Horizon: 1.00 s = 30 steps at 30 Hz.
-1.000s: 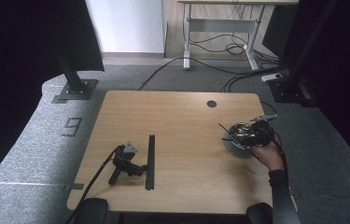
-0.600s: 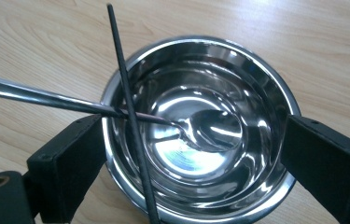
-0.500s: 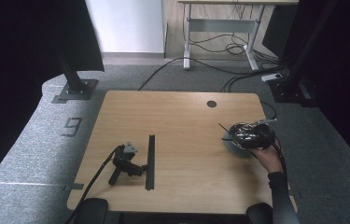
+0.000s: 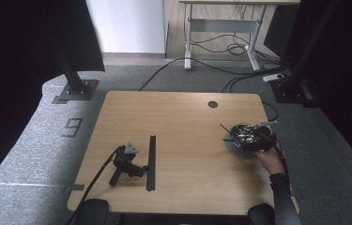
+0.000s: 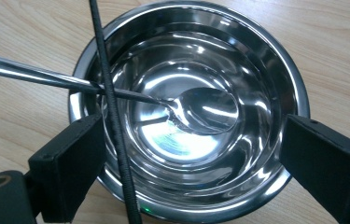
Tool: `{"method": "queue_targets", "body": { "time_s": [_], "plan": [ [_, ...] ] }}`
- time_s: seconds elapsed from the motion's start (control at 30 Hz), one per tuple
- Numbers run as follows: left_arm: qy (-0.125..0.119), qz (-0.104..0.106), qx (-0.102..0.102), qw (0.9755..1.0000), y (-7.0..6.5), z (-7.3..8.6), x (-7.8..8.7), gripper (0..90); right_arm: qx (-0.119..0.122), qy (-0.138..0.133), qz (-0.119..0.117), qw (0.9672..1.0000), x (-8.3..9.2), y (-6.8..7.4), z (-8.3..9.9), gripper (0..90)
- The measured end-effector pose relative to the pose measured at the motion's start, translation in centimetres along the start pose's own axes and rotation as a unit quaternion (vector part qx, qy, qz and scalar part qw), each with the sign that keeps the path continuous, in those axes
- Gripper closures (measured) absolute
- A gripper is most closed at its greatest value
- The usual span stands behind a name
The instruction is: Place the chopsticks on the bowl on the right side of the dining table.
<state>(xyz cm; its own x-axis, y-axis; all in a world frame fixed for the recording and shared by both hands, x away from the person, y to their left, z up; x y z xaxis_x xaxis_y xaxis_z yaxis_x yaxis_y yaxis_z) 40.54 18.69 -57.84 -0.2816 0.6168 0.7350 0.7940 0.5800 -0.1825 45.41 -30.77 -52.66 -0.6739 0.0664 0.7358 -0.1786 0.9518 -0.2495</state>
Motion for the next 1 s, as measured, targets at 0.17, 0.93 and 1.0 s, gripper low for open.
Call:
{"method": "queue_targets", "body": {
  "time_s": [0.17, 0.93, 1.0],
  "plan": [
    [0.000, 0.000, 0.000, 1.0000, 0.0, 0.0, 0.0, 0.0, -0.006, 0.004, 0.005, 1.0000, -0.2, -0.6, 0.3, 7.7],
    [0.000, 0.000, 0.000, 1.0000, 0.0, 0.0, 0.0, 0.0, -0.054, 0.005, 0.046, 0.9975, -0.5, -4.3, 1.4, 11.5],
    [0.000, 0.000, 0.000, 1.0000, 0.0, 0.0, 0.0, 0.0, -0.060, 0.005, 0.051, 0.9969, -0.6, -4.6, 1.5, 11.6]
  ]
}}
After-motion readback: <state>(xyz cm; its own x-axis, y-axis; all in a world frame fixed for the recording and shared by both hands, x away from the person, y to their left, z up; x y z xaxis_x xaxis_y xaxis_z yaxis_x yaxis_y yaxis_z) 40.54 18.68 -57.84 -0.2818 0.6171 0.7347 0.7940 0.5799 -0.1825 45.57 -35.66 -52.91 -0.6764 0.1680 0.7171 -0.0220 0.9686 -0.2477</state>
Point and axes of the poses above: each handheld gripper's, and its own axes: x roughly backward along the jaws, z roughly out of its underside, y roughly to its left, the point moved 4 cm from there along -x, roughly forward along the jaws, and after that the axes turned 14 degrees about z, right-handed, at the moved point
